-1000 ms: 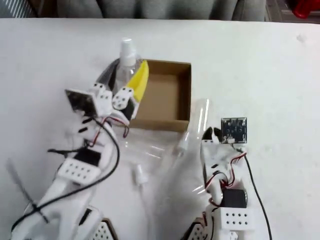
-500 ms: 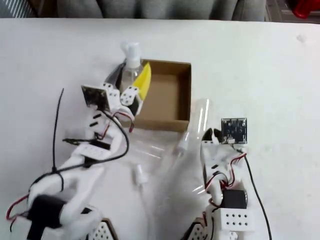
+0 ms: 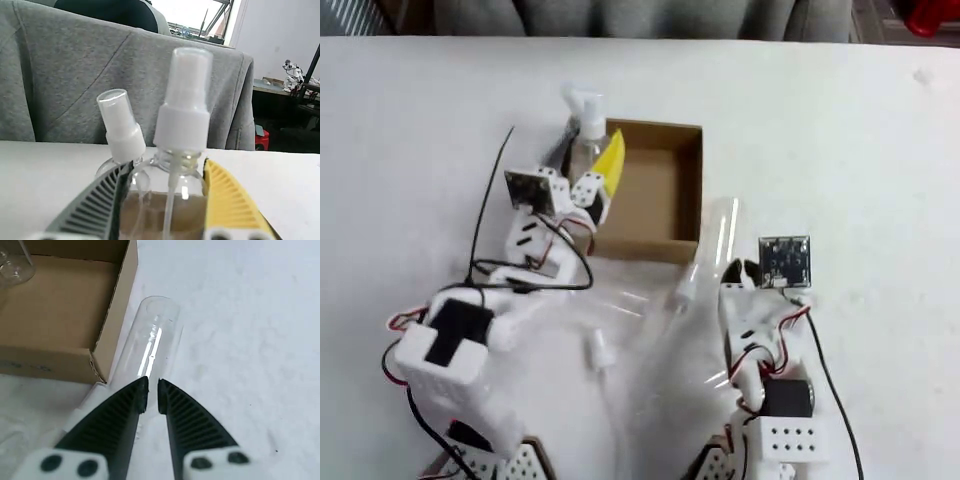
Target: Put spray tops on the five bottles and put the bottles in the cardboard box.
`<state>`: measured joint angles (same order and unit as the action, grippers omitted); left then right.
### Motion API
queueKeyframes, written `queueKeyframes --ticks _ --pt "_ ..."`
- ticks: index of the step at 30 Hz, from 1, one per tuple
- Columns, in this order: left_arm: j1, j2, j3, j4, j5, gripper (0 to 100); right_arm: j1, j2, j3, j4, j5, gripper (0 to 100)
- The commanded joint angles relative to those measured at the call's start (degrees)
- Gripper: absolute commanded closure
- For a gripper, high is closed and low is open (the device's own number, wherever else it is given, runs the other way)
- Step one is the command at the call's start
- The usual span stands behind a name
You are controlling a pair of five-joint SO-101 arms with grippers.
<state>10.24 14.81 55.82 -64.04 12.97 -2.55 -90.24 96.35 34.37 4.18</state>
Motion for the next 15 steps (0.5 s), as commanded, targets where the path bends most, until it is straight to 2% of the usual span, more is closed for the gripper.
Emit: queueKeyframes --ticks 1,11,15 --pt "-0.8 -0.7 -3.2 -2.3 0.4 98 -0.4 -0.3 0.8 0.3 -0.2 98.4" --pt "-2.7 -0.2 -3.3 -2.2 0.6 98 -0.7 -0.4 0.8 0.7 -0.1 98.4" --pt "-2.7 -0.2 -3.4 1.0 0.5 98 -0.7 -0.3 0.8 0.7 -0.1 98.4"
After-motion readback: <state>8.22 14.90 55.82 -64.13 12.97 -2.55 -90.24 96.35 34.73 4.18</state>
